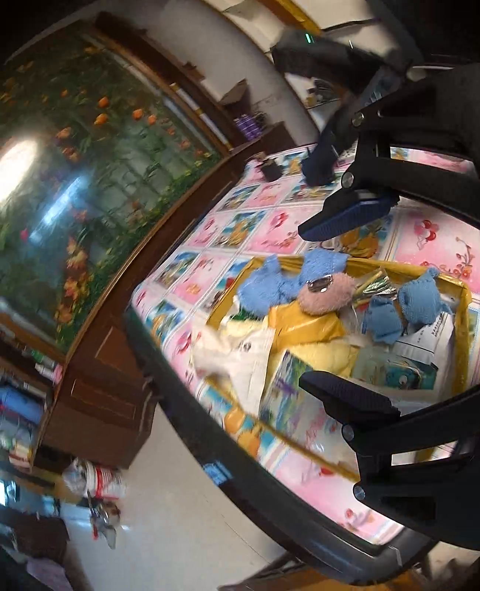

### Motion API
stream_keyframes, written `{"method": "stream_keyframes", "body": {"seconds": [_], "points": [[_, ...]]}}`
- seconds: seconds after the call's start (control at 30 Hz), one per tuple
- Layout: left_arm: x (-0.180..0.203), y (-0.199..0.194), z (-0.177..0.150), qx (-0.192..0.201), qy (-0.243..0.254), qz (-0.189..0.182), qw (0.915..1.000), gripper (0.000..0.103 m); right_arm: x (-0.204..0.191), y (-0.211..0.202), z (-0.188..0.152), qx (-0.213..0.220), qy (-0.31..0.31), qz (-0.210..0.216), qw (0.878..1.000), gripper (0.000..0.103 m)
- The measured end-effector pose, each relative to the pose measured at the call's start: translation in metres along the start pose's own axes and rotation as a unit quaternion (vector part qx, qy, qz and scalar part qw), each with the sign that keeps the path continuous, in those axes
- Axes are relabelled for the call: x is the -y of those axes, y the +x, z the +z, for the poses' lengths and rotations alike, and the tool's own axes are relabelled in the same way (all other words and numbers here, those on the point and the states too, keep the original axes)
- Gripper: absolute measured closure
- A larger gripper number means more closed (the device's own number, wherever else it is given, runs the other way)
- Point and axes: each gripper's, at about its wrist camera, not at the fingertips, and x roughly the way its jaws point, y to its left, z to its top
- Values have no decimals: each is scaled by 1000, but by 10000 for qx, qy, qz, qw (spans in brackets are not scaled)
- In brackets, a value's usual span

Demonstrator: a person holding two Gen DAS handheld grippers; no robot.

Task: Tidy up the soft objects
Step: 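Swing both open tools back over the table toward the lemon-print tissue pack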

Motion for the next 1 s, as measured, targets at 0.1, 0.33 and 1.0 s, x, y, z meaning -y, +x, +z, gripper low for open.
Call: {"method": "stream_keyframes", "body": {"seconds": [0.1,0.33,1.0], "points": [[14,-11,-8,120,217,266,9993,29,-18,-19,3,332,-261,378,9984,10],[95,19,-40,90,1697,858,9817,25,38,-16,-65,-80,253,-17,9996,8],[208,91,-143,-579,3735,1342,9161,25,226,-101,-171,-47,2290,-1425,9629,7]]}}
